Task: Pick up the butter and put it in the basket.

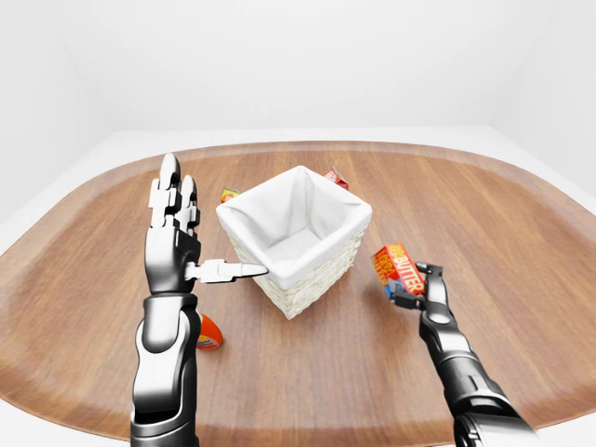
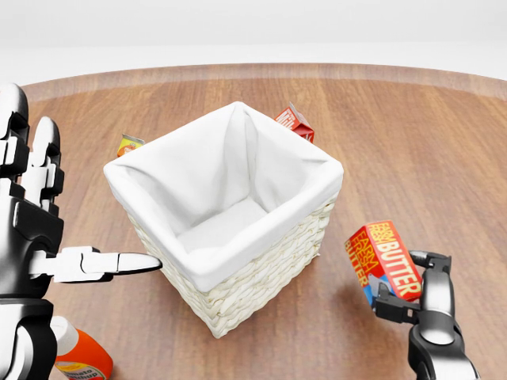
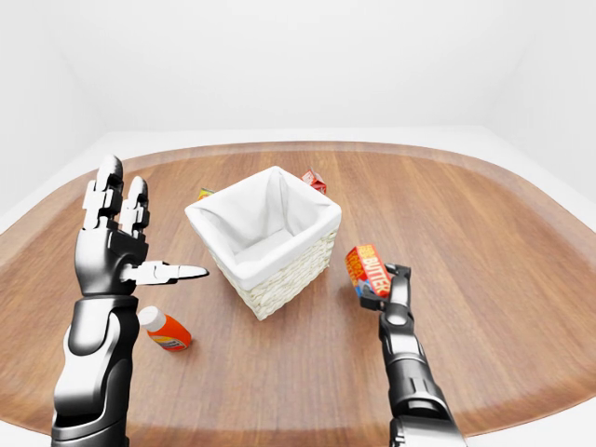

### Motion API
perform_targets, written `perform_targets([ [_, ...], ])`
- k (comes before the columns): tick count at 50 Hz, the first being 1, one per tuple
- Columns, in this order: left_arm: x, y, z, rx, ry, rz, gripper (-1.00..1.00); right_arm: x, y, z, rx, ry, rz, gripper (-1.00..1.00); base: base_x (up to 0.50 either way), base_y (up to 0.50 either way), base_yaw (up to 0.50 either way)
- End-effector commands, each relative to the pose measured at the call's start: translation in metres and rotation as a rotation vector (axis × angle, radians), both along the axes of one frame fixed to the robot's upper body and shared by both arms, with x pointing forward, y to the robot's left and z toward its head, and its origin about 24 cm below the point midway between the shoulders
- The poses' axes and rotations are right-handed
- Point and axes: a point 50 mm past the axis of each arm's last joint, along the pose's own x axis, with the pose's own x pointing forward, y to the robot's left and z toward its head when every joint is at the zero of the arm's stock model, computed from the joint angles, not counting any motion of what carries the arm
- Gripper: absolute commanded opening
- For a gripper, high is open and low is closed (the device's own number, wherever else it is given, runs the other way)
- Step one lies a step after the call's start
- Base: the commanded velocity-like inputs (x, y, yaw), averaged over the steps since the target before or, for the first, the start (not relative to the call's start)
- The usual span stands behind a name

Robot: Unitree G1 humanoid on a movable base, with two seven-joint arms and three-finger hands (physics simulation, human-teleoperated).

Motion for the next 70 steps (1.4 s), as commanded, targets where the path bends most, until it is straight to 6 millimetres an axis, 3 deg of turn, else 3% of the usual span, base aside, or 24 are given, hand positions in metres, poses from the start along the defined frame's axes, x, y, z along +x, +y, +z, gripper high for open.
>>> perform_targets([
  [1,0.000,0.000,0.000,0.001,0.001,0.000,1.00,0.012,-0.006,0.035,0.148,-0.214,-0.065,-1.00,0.00,0.00,0.00],
  [22,0.001,0.000,-0.001,0.000,0.006,0.002,1.00,0.027,-0.014,0.082,0.248,-0.436,-0.086,-1.00,0.00,0.00,0.00],
  [51,0.001,0.001,0.000,-0.007,0.001,0.003,1.00,0.063,0.023,0.180,0.361,-0.769,-0.022,-1.00,0.00,0.00,0.00],
  [70,0.000,0.002,0.001,-0.017,-0.005,0.004,1.00,0.069,0.045,0.247,0.315,-0.970,0.114,-1.00,0.00,0.00,0.00],
])
